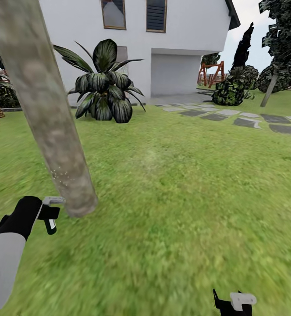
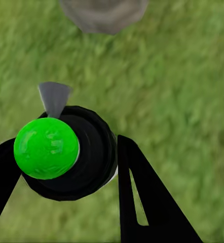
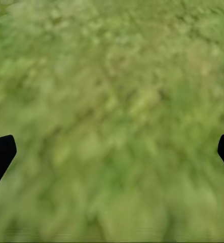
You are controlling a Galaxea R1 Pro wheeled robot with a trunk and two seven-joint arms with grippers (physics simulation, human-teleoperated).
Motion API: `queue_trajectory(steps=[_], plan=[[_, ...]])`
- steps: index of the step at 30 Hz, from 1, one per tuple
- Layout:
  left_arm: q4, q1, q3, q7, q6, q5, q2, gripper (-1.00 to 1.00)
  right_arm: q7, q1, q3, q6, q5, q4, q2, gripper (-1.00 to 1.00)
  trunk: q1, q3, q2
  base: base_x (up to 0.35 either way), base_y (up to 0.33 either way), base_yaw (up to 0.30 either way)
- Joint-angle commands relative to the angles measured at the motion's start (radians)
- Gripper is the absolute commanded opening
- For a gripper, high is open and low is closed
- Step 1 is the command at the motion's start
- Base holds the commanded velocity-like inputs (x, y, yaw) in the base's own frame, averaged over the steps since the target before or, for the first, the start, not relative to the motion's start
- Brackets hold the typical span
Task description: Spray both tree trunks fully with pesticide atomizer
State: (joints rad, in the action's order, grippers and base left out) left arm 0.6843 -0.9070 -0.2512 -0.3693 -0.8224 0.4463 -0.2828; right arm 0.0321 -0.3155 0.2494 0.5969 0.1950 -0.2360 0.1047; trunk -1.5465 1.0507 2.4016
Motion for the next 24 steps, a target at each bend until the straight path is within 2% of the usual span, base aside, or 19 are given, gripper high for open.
queue_trajectory(steps=[1,9,13,14,17,18,20,21,24], plan=[[0.001,-0.001,-0.003,-0.01,-0.003,0.011,0.001,-1.0,0.003,-0.001,0.005,0.003,0.011,0.001,0.0,1.0,0.0,0.001,0.0,-0.094,-0.258,0.0],[0.017,-0.005,-0.009,-0.008,-0.003,0.012,0.002,-1.0,0.004,-0.001,0.005,0.003,0.011,0.001,0.0,1.0,0.0,0.001,0.0,-0.23,-0.2,0.007],[0.02,-0.028,-0.005,-0.01,-0.014,0.011,0.004,-1.0,0.005,-0.001,0.005,0.003,0.011,0.001,0.0,1.0,0.0,0.001,0.0,-0.191,-0.088,0.171],[0.031,-0.046,-0.004,-0.011,-0.029,0.011,0.003,-1.0,0.005,0.0,0.005,0.003,0.011,0.001,0.0,1.0,0.0,0.001,0.0,-0.035,-0.015,0.232],[0.085,-0.106,-0.002,-0.017,-0.14,0.011,-0.004,-1.0,0.004,-0.001,0.005,0.003,0.011,0.002,0.0,1.0,0.0,0.001,0.0,-0.011,-0.004,0.127],[0.107,-0.115,-0.001,-0.027,-0.159,0.011,-0.005,-1.0,0.005,-0.001,0.005,0.003,0.011,0.002,0.0,1.0,0.0,0.001,0.0,-0.002,-0.001,0.03],[0.134,-0.134,-0.001,-0.061,-0.176,0.013,-0.009,-1.0,0.004,-0.001,0.005,0.003,0.011,0.003,0.0,1.0,0.0,0.001,0.0,-0.001,0.0,0.013],[0.139,-0.16,0.005,-0.071,-0.181,0.014,-0.01,-1.0,0.004,-0.001,0.005,0.003,0.011,0.002,0.0,1.0,0.0,0.001,0.0,0.0,0.0,0.002],[0.139,-0.161,0.01,-0.073,-0.18,0.017,-0.008,-1.0,0.004,-0.001,0.005,0.003,0.011,0.001,0.0,1.0,0.0,0.001,0.0,0.0,0.0,0.0]])
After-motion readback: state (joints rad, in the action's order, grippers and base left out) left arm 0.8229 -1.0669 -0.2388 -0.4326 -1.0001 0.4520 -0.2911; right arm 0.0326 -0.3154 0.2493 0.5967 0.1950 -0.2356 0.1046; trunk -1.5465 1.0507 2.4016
